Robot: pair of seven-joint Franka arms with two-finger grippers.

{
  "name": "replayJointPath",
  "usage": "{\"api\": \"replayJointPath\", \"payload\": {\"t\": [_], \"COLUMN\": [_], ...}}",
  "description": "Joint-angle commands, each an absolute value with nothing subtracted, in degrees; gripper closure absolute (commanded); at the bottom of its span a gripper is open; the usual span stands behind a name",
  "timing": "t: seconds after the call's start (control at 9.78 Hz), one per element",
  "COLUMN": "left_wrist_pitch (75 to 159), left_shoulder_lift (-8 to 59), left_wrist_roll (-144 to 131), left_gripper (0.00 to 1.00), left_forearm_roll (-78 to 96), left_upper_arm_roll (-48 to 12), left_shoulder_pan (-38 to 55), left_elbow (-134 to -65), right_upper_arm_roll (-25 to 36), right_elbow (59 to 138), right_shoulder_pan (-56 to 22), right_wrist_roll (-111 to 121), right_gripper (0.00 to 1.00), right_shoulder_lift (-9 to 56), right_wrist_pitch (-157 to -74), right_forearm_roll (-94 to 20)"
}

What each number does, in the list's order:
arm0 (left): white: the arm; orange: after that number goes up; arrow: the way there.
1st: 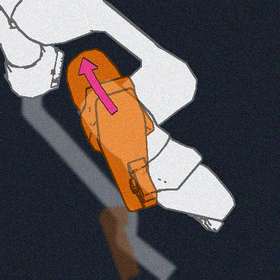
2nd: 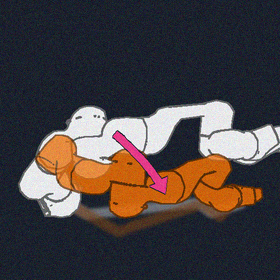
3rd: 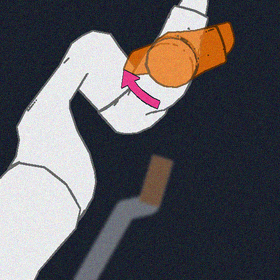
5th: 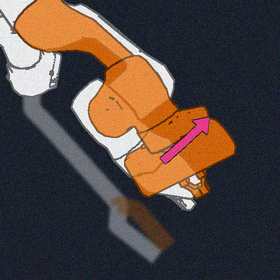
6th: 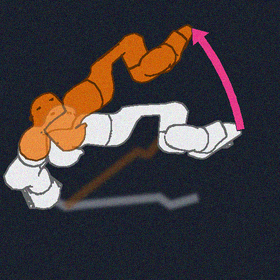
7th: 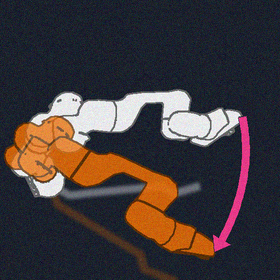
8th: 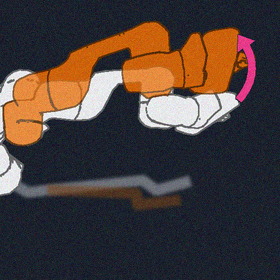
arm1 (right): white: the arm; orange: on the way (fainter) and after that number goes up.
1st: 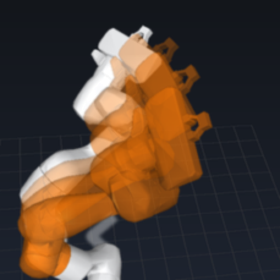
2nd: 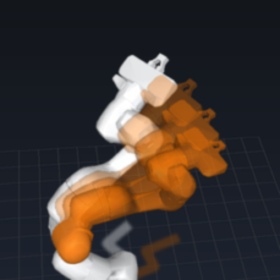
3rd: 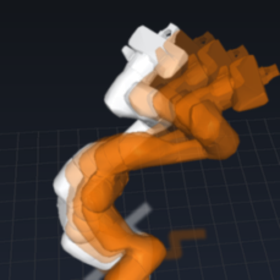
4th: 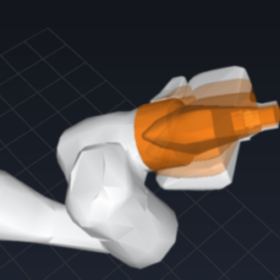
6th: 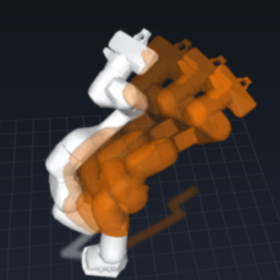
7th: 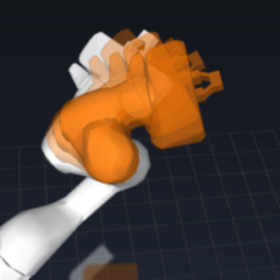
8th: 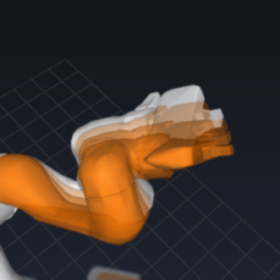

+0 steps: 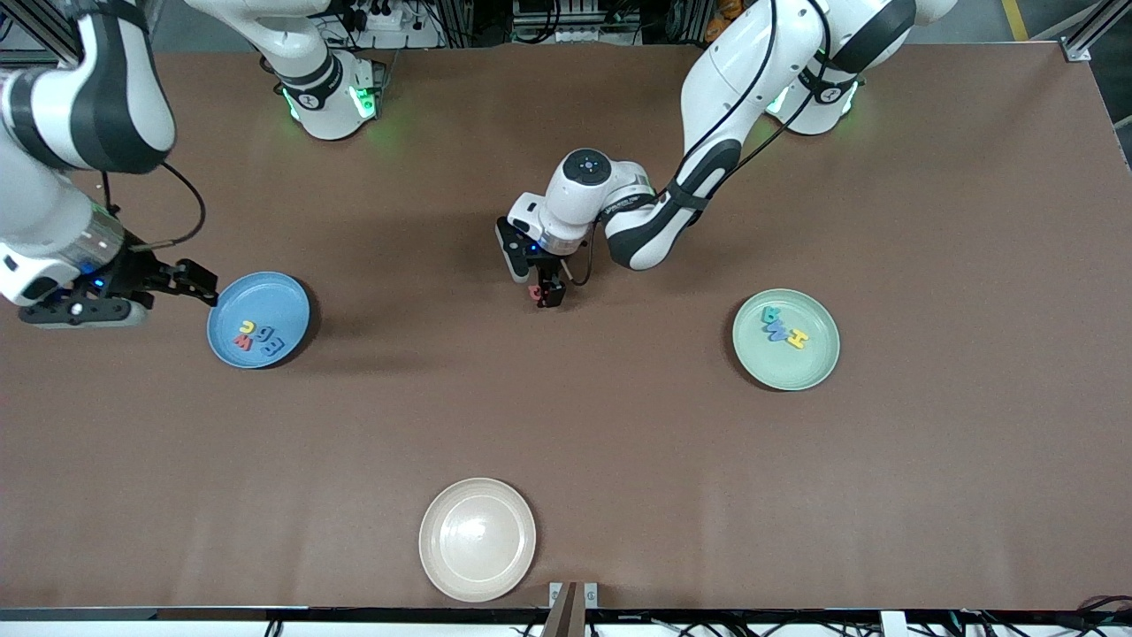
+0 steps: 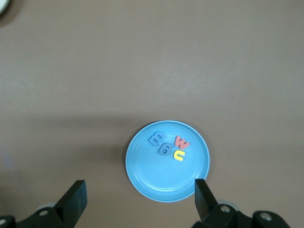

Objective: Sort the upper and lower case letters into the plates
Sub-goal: 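Lower the left gripper over the pink Q while the right gripper withdraws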

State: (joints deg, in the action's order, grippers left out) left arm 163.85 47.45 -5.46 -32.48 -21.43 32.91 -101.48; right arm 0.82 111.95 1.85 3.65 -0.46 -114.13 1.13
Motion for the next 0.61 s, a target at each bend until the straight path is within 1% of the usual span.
{"api": "replayJointPath", "payload": {"t": [0.0,0.1,0.2,0.51], "left_wrist_pitch": [164.4,164.4,164.4,164.4], "left_shoulder_lift": [47.8,47.6,47.5,47.4], "left_wrist_roll": [-4.8,-4.8,-4.7,-1.8], "left_gripper": [0.04,0.14,0.21,0.28], "left_forearm_roll": [-34.4,-34.4,-34.5,-34.8], "left_upper_arm_roll": [-21.3,-21.3,-21.3,-21.3], "left_shoulder_pan": [32.7,32.6,32.3,30.3], "left_elbow": [-101.4,-101.7,-102.1,-102.1], "right_upper_arm_roll": [3.2,3.1,3.0,2.9], "right_elbow": [107.0,104.9,101.3,92.3], "right_shoulder_pan": [-0.5,-0.5,-0.5,-1.2], "right_wrist_roll": [2.7,2.7,2.7,2.9], "right_gripper": [0.00,0.00,0.00,0.00], "right_shoulder_lift": [-1.4,-1.8,-1.8,-1.5], "right_wrist_pitch": [-109.0,-107.2,-104.3,-94.7], "right_forearm_roll": [1.7,1.6,1.6,1.3]}}
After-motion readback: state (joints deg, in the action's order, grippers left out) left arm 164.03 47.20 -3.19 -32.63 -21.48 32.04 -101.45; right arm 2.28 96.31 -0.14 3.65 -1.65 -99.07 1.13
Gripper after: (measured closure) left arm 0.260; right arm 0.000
